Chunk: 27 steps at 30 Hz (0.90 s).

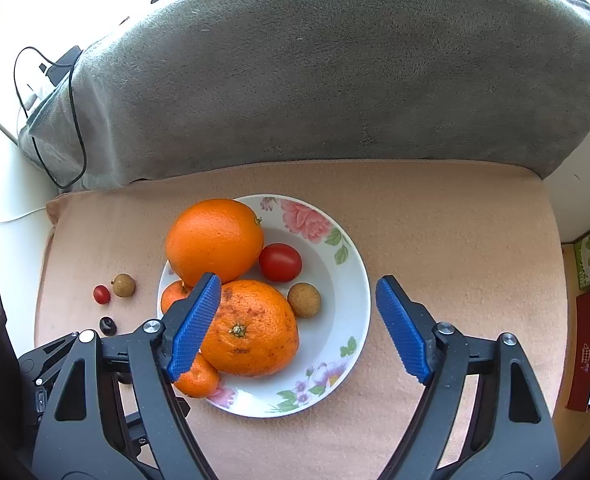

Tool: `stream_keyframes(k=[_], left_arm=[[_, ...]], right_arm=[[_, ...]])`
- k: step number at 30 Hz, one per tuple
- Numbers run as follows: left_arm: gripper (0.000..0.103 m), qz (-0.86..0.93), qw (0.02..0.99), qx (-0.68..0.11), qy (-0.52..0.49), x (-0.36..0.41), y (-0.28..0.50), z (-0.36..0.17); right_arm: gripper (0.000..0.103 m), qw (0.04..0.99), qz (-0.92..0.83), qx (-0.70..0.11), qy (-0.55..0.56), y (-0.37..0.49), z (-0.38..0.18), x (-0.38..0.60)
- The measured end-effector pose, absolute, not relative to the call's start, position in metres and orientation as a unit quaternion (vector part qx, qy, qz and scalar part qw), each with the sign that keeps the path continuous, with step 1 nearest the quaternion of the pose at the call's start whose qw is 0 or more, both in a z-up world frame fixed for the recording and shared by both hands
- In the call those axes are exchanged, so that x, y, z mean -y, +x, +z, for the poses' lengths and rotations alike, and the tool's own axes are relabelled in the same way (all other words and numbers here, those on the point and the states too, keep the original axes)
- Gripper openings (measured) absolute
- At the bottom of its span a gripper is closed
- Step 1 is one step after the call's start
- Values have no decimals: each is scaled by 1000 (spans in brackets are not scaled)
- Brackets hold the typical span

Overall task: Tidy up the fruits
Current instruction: 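Withdraw both grippers from the plate toward the tomato and plums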

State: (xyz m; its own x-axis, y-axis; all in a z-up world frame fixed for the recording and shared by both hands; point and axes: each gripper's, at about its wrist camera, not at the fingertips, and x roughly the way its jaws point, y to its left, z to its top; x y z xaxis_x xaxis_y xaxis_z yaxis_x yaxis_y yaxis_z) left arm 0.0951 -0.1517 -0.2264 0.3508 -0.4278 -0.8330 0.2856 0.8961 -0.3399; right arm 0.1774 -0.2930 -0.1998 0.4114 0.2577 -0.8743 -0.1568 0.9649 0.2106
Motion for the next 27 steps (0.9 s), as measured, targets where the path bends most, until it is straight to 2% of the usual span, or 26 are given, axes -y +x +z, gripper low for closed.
stream_keyframes(k=[27], left_arm=[[67, -148, 837, -521, -81, 33, 90, -220]], right_arm=[[82, 830, 169, -527, 71, 121, -184, 237]])
